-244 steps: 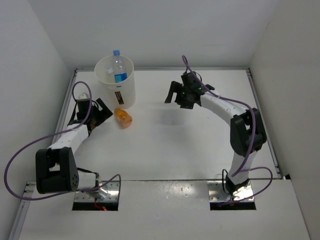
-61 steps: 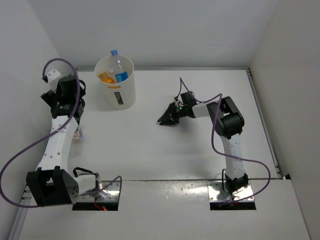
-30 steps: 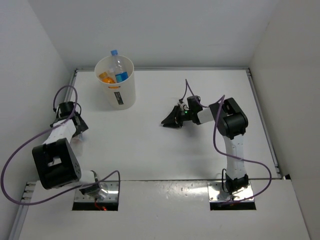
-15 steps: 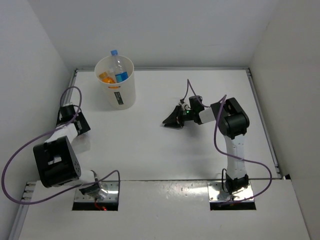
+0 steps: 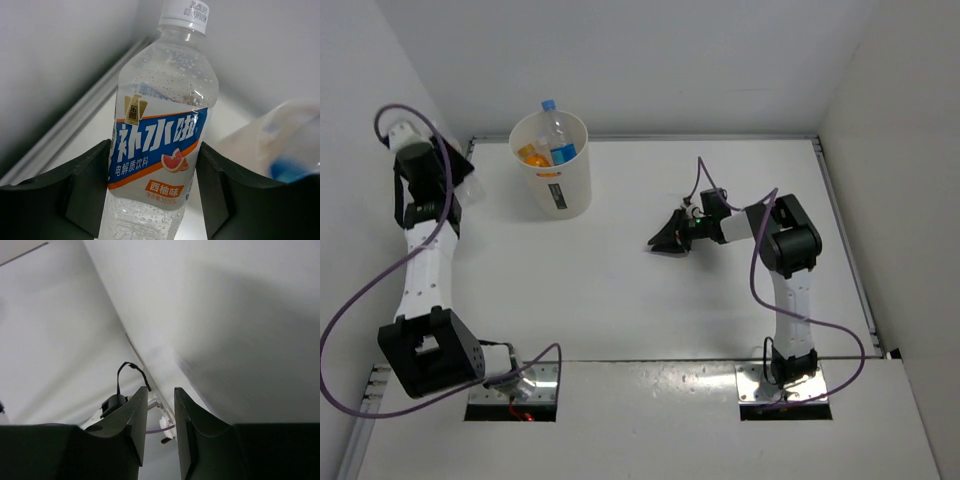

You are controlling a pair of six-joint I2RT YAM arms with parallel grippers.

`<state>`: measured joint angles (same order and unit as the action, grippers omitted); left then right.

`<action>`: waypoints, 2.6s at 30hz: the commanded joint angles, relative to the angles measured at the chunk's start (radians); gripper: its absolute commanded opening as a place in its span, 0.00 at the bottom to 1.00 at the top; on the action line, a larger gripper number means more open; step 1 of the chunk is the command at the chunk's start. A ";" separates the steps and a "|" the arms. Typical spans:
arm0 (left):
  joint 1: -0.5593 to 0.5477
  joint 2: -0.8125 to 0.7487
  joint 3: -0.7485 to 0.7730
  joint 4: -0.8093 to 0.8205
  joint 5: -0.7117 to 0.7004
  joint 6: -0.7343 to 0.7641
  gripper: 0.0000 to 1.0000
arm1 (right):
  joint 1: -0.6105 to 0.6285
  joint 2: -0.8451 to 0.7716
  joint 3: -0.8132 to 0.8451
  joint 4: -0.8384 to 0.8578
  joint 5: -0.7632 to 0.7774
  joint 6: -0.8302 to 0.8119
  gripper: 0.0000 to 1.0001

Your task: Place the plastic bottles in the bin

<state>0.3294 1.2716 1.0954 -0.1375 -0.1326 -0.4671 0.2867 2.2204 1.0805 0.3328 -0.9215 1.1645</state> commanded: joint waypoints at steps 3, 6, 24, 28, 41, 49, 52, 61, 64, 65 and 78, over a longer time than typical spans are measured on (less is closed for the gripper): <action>-0.145 0.066 0.240 0.240 -0.048 -0.058 0.17 | -0.018 -0.050 -0.005 -0.302 0.055 0.009 0.29; -0.216 0.164 0.359 0.268 -0.073 -0.047 0.17 | -0.018 -0.082 -0.017 -0.339 0.065 -0.023 0.29; -0.544 0.462 0.459 0.312 -0.265 0.045 0.31 | -0.067 -0.343 -0.203 -0.379 0.084 -0.080 0.29; -0.544 0.428 0.416 0.312 -0.309 0.054 0.56 | -0.087 -0.364 -0.203 -0.389 0.093 -0.089 0.30; -0.484 0.206 0.325 0.338 -0.334 0.014 1.00 | -0.096 -0.364 -0.165 -0.390 0.020 -0.108 0.36; -0.293 0.109 0.299 0.227 -0.424 -0.053 1.00 | -0.096 -0.398 -0.085 -0.370 0.029 -0.108 0.40; -0.227 0.043 0.131 0.185 -0.463 -0.097 1.00 | -0.106 -0.432 -0.041 -0.408 0.068 -0.144 0.40; -0.216 -0.080 -0.281 0.076 -0.483 -0.185 1.00 | -0.127 -0.640 0.096 -0.705 0.487 -0.345 0.42; -0.216 -0.080 -0.299 0.076 -0.518 -0.163 1.00 | -0.136 -0.660 0.096 -0.733 0.519 -0.376 0.42; -0.216 -0.080 -0.299 0.076 -0.518 -0.136 1.00 | -0.136 -0.683 0.096 -0.733 0.520 -0.376 0.42; -0.216 -0.009 -0.255 0.153 -0.253 -0.067 1.00 | -0.173 -0.817 0.068 -0.807 0.731 -0.434 0.44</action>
<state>0.1162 1.2446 0.7887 -0.0139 -0.4599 -0.5575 0.1249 1.4662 1.1084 -0.4358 -0.3176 0.7540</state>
